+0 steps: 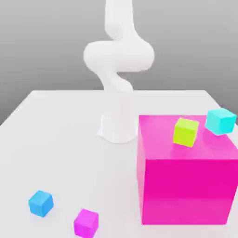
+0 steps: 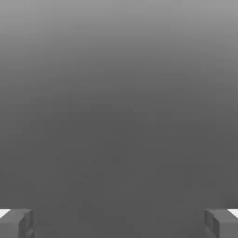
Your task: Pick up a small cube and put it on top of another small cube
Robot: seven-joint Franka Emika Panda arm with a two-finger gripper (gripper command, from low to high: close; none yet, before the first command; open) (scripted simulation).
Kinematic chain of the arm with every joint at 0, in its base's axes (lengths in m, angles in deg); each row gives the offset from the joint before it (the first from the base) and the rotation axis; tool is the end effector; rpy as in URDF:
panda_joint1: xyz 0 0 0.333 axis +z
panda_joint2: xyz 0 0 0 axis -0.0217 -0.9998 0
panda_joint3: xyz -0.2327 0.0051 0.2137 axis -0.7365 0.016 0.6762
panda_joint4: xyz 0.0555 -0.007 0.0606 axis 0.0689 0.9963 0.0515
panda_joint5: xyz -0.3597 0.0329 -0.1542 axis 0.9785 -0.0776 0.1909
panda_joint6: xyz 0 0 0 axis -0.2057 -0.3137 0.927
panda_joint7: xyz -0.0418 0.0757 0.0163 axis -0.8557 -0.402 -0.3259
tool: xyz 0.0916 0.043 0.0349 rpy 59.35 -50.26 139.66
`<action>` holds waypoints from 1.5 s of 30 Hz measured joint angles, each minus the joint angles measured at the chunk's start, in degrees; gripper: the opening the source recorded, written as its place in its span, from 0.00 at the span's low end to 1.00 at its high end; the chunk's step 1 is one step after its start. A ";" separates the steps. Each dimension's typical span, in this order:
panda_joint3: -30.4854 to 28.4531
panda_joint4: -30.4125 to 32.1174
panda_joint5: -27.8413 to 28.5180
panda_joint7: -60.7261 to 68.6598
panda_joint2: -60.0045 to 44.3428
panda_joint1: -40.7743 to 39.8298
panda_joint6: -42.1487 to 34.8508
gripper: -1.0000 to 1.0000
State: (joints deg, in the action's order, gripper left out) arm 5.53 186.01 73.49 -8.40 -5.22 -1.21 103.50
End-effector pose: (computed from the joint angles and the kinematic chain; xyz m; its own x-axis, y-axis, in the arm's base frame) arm 0.3704 -0.0021 0.6858 0.4366 -0.7875 0.4349 -0.5859 -0.6158 -0.5268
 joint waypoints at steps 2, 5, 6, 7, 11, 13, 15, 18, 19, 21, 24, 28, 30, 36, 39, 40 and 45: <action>1.32 0.50 -0.19 -4.84 -3.04 -2.05 1.23 0.50; 3.24 1.21 -0.28 -11.88 -7.35 -4.89 2.99 0.50; 3.90 1.45 -0.28 -14.22 -8.77 -5.82 3.57 0.50; 4.55 1.68 -0.25 -16.59 -10.19 -6.75 4.16 0.50; 6.91 2.62 0.31 -26.35 -15.88 -10.06 6.49 0.50; 7.81 3.09 0.85 -31.39 -18.75 -11.39 7.65 0.50; 8.88 3.57 1.40 -36.48 -21.61 -12.91 8.81 0.50; 10.23 4.27 2.42 -44.23 -25.94 -14.93 10.55 0.50; 10.60 4.50 2.82 -46.85 -27.39 -15.53 11.13 0.50; 11.27 4.97 3.65 -52.12 -30.30 -16.66 12.28 0.50; 11.78 5.66 5.02 -60.12 -34.69 -17.90 13.98 0.50; 11.92 6.58 6.73 -70.69 -40.54 -19.38 16.25 0.50; 11.72 7.05 7.42 -75.85 -43.45 -19.74 17.40 0.50; 9.58 8.47 7.89 -90.22 -52.00 -18.81 20.90 0.50; 8.40 9.12 7.01 -96.31 -56.25 -18.15 22.85 0.50; 7.91 8.98 7.23 -97.52 -58.02 -17.82 24.04 0.50; 4.62 7.18 9.89 -100.54 -67.39 -15.23 31.18 0.00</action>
State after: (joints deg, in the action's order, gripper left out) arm 10.15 193.19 83.38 -108.94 -72.61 -16.45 134.68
